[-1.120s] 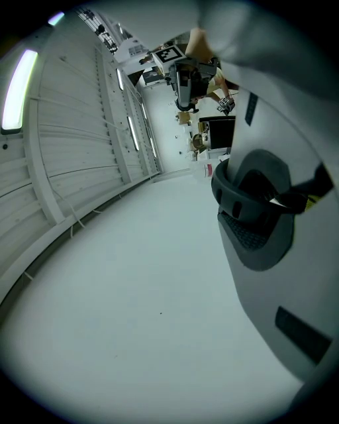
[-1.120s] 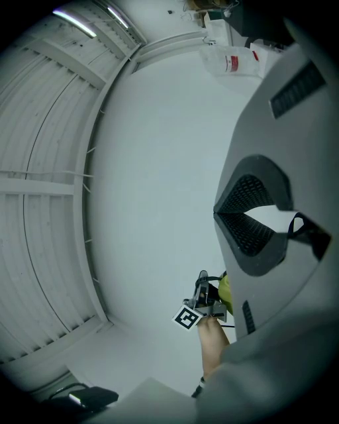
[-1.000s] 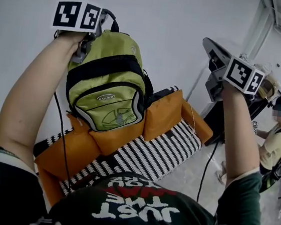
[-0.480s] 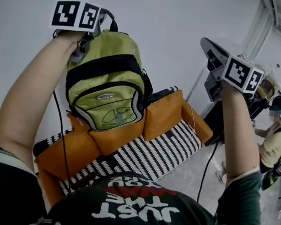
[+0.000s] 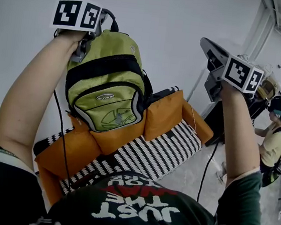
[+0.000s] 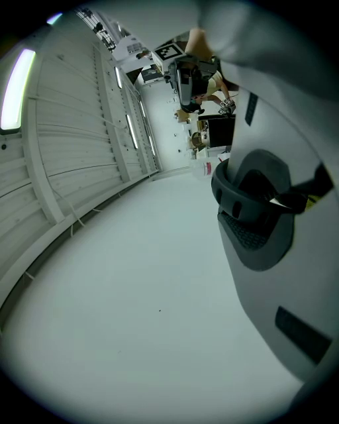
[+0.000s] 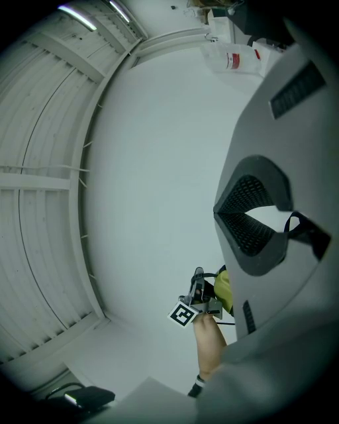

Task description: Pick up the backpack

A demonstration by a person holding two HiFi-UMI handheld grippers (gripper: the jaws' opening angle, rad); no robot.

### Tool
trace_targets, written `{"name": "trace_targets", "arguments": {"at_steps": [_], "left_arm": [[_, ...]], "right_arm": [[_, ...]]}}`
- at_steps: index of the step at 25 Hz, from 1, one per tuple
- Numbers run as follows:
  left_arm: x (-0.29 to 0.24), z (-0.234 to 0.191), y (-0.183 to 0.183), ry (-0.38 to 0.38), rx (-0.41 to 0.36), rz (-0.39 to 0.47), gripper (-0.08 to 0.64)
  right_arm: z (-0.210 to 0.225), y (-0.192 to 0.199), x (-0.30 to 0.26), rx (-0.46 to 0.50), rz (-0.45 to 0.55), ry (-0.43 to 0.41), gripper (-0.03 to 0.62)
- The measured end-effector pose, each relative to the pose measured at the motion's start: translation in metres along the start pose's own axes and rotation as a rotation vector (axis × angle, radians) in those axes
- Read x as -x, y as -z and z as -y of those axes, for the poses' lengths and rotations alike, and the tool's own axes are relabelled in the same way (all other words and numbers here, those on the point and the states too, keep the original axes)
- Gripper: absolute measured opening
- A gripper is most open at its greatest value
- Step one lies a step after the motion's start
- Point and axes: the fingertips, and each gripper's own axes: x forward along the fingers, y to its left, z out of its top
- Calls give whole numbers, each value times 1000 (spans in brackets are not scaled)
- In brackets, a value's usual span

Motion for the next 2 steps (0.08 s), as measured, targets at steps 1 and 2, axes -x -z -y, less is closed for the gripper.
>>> {"name": "trace_targets", "arguments": {"at_steps": [1, 2], "left_arm": [[1, 1, -1, 0, -1, 1, 8], [1, 1, -1, 0, -2, 1, 8]], "right_arm": [[0, -1, 1, 1, 1, -1, 26], [-1, -2, 1, 2, 1, -2, 26]]}}
